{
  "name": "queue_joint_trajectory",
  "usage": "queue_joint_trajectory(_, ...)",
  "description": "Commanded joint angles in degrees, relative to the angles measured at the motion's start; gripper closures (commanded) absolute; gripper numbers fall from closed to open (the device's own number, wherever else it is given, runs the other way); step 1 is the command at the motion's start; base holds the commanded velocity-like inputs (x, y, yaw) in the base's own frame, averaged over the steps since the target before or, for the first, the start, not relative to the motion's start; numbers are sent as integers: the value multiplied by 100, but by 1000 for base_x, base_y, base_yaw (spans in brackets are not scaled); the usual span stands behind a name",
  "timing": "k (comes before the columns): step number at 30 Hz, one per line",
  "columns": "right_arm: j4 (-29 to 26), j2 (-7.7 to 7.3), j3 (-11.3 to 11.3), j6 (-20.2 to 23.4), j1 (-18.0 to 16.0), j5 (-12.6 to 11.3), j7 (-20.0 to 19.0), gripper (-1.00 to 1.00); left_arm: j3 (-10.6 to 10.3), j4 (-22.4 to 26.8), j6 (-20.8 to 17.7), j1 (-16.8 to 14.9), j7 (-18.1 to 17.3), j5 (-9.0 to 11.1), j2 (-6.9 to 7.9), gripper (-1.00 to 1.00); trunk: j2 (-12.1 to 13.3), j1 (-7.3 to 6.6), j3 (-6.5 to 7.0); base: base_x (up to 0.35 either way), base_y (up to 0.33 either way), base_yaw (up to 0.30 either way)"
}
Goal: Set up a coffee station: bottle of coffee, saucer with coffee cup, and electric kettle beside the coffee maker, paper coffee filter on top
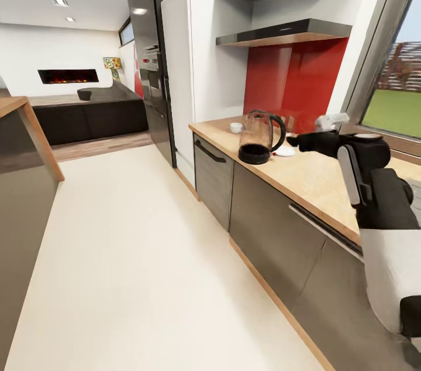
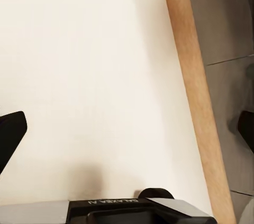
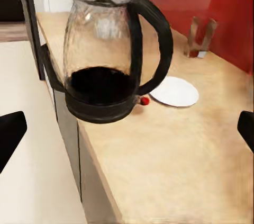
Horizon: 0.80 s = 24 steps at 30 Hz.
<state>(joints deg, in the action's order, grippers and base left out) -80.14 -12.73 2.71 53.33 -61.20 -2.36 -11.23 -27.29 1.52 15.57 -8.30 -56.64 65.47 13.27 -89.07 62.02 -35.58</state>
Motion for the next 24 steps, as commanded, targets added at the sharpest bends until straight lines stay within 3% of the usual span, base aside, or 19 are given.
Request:
queue_joint_trajectory(1,8,-162,1,40,-24,-92,-13,-100,-52,-3,34,-5,0,37,0,-100,-3,0,-6,0,0,0)
queue_joint_trajectory(3,27,-450,-49,45,-58,-103,-152,-100,-53,-3,34,-5,15,36,0,-100,-3,0,-6,0,0,0)
queue_joint_trajectory(4,27,-450,-49,45,-58,-103,-152,-100,-53,-3,34,-5,15,36,0,-100,-3,0,-6,0,0,0)
queue_joint_trajectory(5,38,-616,-128,45,-68,-100,-268,-100,-51,-3,34,-3,23,36,0,-100,-3,0,-6,0,0,0)
queue_joint_trajectory(7,53,-734,-434,46,-42,-88,-352,-100,-51,-3,34,-3,22,36,0,-100,-3,0,-6,0,0,0)
queue_joint_trajectory(14,67,-799,-663,39,73,-74,-390,-100,-50,-3,34,-4,23,36,0,-100,-3,0,-6,11,0,0)
queue_joint_trajectory(19,308,-815,-700,9,128,-53,-391,-100,-49,-3,34,-4,29,36,0,-100,-3,0,-6,231,0,0)
queue_joint_trajectory(24,1294,-846,-709,-846,148,-46,-407,-100,-37,-3,34,-5,30,36,0,-100,-3,0,-6,305,0,0)
